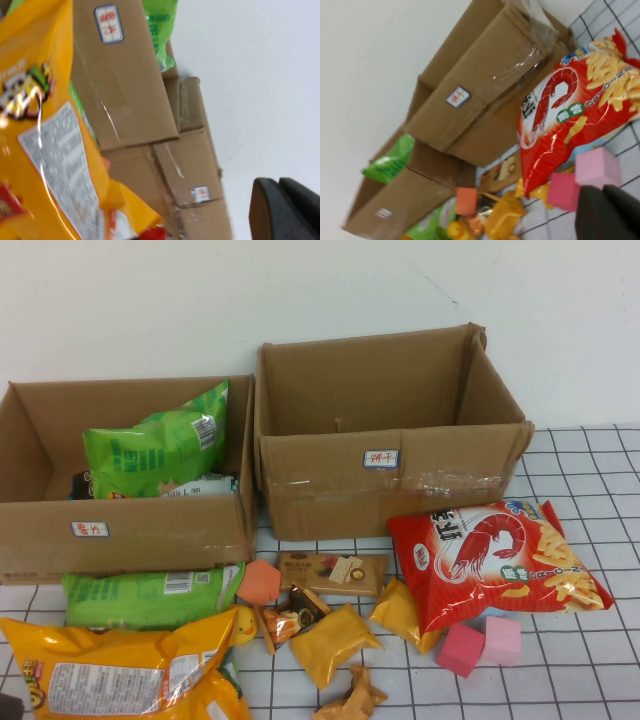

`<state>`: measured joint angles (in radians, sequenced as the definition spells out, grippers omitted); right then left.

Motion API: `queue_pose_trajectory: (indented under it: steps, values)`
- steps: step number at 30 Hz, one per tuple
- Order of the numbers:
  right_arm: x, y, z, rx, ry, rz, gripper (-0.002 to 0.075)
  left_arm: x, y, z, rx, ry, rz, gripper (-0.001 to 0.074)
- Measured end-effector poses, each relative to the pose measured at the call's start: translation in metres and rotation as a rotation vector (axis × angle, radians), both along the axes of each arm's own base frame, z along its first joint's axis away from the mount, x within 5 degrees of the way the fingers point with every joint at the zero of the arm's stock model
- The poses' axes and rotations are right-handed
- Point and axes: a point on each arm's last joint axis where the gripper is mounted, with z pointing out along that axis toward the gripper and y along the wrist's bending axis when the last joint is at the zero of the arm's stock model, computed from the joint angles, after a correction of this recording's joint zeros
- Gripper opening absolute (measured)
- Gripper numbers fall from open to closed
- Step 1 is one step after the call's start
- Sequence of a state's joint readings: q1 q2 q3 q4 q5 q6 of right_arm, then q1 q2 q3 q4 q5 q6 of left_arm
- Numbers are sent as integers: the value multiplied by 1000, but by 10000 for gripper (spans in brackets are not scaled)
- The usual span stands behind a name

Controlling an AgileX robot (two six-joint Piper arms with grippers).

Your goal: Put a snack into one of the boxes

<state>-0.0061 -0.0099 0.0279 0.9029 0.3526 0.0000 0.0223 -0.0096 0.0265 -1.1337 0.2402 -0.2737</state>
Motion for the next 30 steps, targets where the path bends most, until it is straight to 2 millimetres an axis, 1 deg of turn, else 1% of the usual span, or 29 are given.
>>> queue_pose_trajectory:
  steps: [3,6,8,10,13,14,15,16,21,24,27,30]
  values:
    - [0,0,0,-97,-36,17,-1,0,0,0,117,-31,-2,-3]
    - [0,0,4,-246,-99,42,-1,0,0,0,331,-80,-16,-3]
    - [-1,0,15,-350,-167,55,-1,0,0,3,503,-123,-25,-3]
    - [-3,0,32,-463,-251,66,-1,-1,1,12,737,-197,-10,-3]
    - [-3,1,52,-607,-314,98,-1,-2,6,26,1072,-296,55,-3]
    - [-2,2,59,-659,-330,117,-1,-2,7,29,1152,-313,75,-3]
    - [0,3,65,-710,-338,142,-1,-3,8,31,1193,-324,93,-3]
    - [2,4,70,-768,-343,171,-1,-3,9,32,1199,-329,109,-3]
    - [19,6,96,-1058,-311,345,-1,-3,9,36,1058,-336,122,-3]
    - [34,5,113,-1207,-250,469,-1,-3,8,36,1053,-342,117,-3]
    - [51,3,131,-1298,-193,562,-1,-3,8,36,1085,-349,117,-3]
    - [67,4,144,-1347,-181,654,-1,-3,7,36,1101,-355,107,-3]
